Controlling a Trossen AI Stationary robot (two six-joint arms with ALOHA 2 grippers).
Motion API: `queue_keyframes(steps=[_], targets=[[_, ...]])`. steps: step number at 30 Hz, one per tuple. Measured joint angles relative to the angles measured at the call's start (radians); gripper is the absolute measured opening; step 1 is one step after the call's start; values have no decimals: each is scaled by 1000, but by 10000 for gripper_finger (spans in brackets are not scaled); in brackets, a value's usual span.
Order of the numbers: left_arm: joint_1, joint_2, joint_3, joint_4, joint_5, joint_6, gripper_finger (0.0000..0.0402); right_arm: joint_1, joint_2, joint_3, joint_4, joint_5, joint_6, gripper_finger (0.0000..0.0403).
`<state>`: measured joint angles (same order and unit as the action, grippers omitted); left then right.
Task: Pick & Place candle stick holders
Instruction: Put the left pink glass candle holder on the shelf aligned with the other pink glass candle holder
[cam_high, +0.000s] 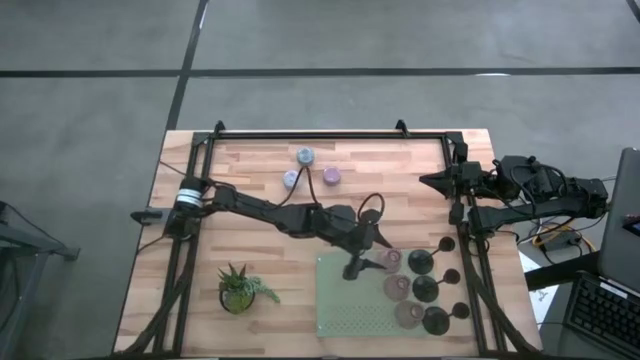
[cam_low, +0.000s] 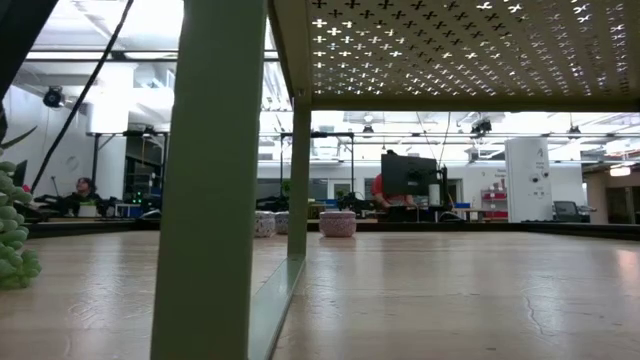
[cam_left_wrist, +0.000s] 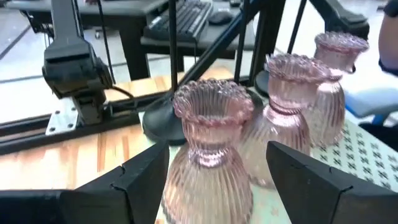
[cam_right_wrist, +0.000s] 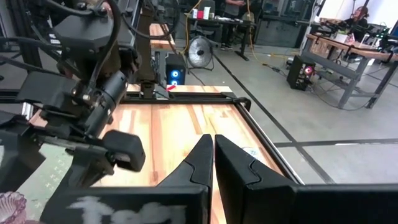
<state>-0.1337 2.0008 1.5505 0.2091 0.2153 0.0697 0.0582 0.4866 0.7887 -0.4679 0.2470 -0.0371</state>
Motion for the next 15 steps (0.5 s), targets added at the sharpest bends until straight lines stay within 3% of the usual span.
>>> queue_keyframes(steps=[9,15], targets=[[1,-39,0,-203,-7,59,273,0,0,0,-7,0,0,8],[-5,-36,-20,-174,-8,55,272,0,0,0,-8,0,0,8]])
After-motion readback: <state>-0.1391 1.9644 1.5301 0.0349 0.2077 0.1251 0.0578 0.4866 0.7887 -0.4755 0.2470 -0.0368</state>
